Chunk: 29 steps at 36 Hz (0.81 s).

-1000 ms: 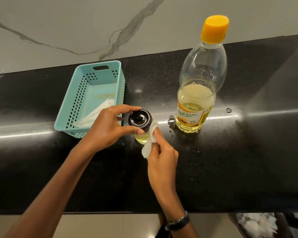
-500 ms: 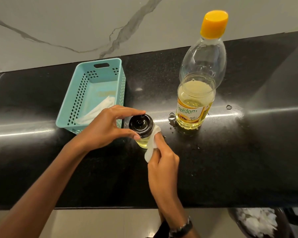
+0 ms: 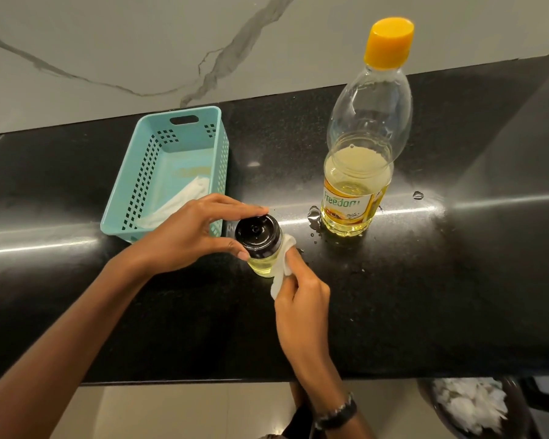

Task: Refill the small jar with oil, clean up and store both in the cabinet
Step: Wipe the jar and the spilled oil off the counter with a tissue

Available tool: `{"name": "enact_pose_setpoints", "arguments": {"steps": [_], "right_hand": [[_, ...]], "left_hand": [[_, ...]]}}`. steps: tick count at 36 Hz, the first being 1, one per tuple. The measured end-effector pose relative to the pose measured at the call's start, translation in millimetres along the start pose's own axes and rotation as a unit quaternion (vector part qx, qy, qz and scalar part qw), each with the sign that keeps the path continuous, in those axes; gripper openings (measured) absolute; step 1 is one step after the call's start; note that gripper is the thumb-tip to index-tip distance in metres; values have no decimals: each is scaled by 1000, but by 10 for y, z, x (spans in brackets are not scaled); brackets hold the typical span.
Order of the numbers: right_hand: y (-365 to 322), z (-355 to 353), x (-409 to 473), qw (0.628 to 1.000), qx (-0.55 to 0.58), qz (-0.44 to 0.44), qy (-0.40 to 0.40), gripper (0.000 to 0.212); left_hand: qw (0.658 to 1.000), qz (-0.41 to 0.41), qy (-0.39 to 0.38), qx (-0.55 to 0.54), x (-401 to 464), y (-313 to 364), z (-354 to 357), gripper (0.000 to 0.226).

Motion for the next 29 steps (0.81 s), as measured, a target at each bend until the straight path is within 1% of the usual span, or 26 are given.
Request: {"name": "enact_pose_setpoints", "arguments": {"steps": [4,6,8,11,13,14,15,17,19,21,23,25,27,29], "right_hand": [[-84,-44,125,997,21,-68,18,46],[-49,-75,240,996,13,-85,7,43],[29,-94,326,996,-2,-83,-21,37],[180,-114,362,997,-23,-51,-57,29],[226,-134,314,997,-20,-34,-59,25],[234,-146,277,998,-12,-35,-48,25],[227,-159,237,999,1,-43,-27,26],[168,-198,167,996,65,-58,8,29],[73,-236,148,987,149,-67,10,27],[4,-272,203,983,162,-83,6,28],[-26,-269,281,984,152,-92,-23,34],[-17,-248,342,982,155,-84,-73,38],[28,-223,356,977,161,-74,-118,40],[95,-199,338,975,163,-60,-141,40]], "left_hand": [[1000,6,-8,2,5,-4,4,65],[1000,5,-11,-1,3,-12,8,65],[1000,5,-12,-4,-5,-19,10,65],[999,11,-32,-8,-15,-8,33,68],[998,16,-53,-11,-41,14,59,75],[998,11,-53,-17,-61,36,80,81],[999,0,-40,-29,-82,78,111,89],[998,-37,22,-52,-98,174,196,100],[994,-57,81,-53,-74,265,320,100],[991,-58,117,-41,-26,298,422,96],[986,-48,150,-54,2,306,461,88],[982,-30,169,-82,13,304,467,78],[980,-25,173,-90,13,298,480,77],[980,-25,174,-96,11,274,493,78]]}}
Point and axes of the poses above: each hand's wrist, its own x-axis towards the middle knuckle, its own z-axis out of the palm, y = z × x, the point moved 1 cm from there along x, towards the middle knuckle, and after that the axes turned 15 degrees about -y, right-handed, at the moved point
